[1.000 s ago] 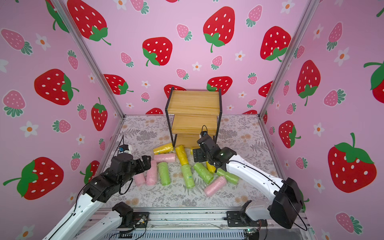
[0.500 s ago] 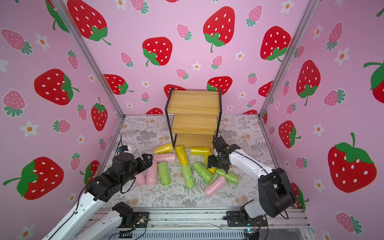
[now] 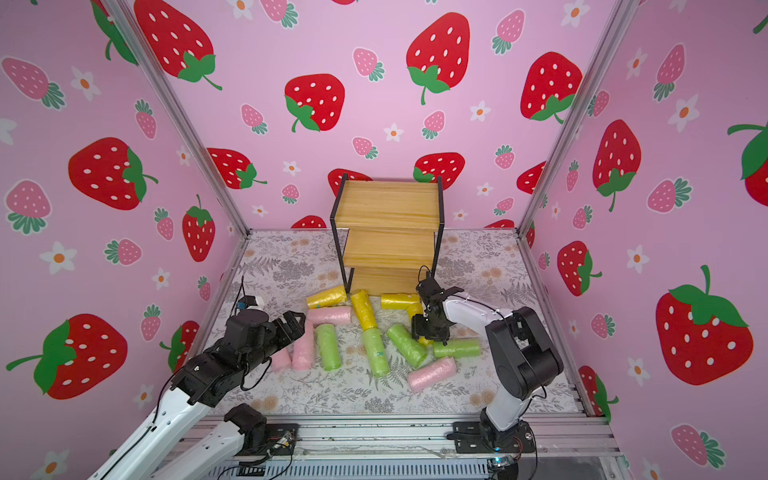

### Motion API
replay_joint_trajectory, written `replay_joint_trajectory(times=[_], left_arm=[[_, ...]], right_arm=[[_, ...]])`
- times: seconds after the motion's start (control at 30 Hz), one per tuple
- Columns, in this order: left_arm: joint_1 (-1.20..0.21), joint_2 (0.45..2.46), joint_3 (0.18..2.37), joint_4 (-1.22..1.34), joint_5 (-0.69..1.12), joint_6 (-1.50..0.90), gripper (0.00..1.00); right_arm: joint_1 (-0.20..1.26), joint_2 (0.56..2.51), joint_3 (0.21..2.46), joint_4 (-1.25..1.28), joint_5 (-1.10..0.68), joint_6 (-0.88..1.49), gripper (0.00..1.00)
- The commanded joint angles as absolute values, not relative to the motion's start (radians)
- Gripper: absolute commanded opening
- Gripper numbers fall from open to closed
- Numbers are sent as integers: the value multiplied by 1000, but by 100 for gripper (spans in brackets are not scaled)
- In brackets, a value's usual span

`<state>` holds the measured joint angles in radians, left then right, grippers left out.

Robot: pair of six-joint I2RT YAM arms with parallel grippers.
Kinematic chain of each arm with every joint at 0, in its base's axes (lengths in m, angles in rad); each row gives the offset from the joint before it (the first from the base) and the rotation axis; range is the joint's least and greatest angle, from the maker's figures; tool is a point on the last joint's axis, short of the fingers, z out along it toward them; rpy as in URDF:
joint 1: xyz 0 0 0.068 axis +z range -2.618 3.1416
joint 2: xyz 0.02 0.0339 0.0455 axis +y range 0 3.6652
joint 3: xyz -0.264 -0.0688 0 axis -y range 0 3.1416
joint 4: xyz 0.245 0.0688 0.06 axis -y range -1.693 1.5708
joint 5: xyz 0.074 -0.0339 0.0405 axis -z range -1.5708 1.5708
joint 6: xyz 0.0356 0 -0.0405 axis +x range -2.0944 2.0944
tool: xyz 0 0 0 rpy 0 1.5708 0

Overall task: Sort the rolls of trash bags by color and place them on the shelf
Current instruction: Pick up the roll of trash bags from the center of the board.

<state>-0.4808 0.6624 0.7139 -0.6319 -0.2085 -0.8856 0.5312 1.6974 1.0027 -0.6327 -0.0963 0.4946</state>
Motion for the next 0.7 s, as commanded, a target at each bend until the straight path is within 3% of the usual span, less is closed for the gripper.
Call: replay_joint_trajectory(times=[0.0,0.2,0.27,0.43,0.57,0.67], left_arm=[[-485,646,721,-669,-231,-903,97],[-484,641,702,-665,-175,-918,97],[-483,650,699,-664,-152,-911,97],[-484,701,727,-664,-82,-867,100],[-484,752,775,-663,-17,-864,100],[-484,755,773,-538,127,-850,100]], right_arm=[[555,1724,1015,-644,-55,490,66],[571,1668,989,-649,11,507,60],[571,1630,978,-655,23,514,53],[571,1532,1010,-744,28,522,1],[572,1426,1077,-849,6,530,0],[572,1348,1126,-900,-53,542,0]])
